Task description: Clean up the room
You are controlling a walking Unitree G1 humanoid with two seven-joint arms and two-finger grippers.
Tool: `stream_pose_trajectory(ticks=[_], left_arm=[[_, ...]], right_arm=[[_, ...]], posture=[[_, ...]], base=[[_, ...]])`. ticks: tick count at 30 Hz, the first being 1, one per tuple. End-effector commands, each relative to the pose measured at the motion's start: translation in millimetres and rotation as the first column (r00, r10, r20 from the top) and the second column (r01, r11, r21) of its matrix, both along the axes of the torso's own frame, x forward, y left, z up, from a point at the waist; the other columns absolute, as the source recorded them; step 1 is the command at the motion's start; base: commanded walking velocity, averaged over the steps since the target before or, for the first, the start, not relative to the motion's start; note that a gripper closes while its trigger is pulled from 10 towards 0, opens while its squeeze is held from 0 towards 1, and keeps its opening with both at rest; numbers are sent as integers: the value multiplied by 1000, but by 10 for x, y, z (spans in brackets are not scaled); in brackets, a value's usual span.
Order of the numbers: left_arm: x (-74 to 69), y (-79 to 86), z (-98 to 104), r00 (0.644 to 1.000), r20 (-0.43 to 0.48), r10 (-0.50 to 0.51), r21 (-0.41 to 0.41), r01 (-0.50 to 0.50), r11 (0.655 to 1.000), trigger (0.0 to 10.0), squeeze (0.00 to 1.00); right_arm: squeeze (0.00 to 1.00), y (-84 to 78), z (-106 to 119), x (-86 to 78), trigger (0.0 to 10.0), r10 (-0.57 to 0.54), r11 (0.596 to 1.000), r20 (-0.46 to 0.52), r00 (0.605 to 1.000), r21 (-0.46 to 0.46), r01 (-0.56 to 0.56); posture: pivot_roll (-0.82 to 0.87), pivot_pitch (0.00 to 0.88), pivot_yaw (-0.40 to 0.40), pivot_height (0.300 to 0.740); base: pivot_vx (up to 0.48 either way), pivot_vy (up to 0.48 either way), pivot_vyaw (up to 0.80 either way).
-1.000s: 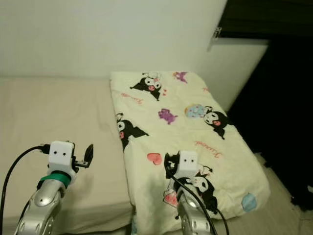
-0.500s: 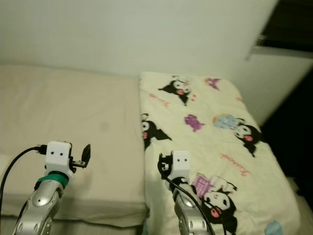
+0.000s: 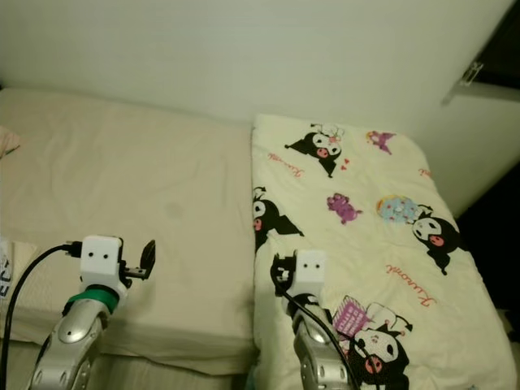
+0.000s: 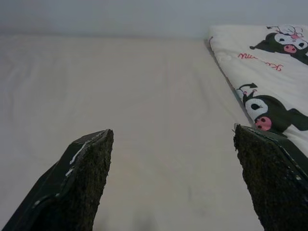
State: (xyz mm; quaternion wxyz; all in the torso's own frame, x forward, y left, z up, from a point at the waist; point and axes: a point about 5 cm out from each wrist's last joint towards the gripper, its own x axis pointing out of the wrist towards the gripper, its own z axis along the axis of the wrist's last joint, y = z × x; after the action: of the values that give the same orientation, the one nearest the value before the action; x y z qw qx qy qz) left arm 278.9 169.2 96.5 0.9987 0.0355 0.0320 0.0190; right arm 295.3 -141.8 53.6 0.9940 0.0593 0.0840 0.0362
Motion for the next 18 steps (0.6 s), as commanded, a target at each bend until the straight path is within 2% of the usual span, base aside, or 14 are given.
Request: stream_pose_trajectory(ticks=[1, 4, 14, 18], left_arm=[[-15, -15, -54, 1000, -30, -6, -6, 6, 1000, 10000, 0], [-13, -21, -53, 999, -31, -10, 0, 10, 1000, 10000, 0], [-6, -41, -62, 999, -37, -33, 13, 34, 999, 10000, 0], [-4, -63, -52, 997, -34, -64, 52, 66, 996, 10000, 0]], right_arm=[[0, -21, -39, -13, 10000, -10, 1000, -22, 1000, 3, 10], [0, -23, -38, -8, 10000, -11, 1000, -22, 1000, 4, 11], [0, -23, -41, -3, 10000, -18, 1000, -24, 1000, 8, 18], [0, -23, -44, -4, 10000, -19, 1000, -25, 999, 10, 20]], posture=[[105, 0, -45, 740], [105, 0, -45, 740], [105, 0, -42, 740], [105, 0, -42, 740]], base=[[0, 382, 0], [0, 334, 0], [0, 0, 0], [0, 0, 0]])
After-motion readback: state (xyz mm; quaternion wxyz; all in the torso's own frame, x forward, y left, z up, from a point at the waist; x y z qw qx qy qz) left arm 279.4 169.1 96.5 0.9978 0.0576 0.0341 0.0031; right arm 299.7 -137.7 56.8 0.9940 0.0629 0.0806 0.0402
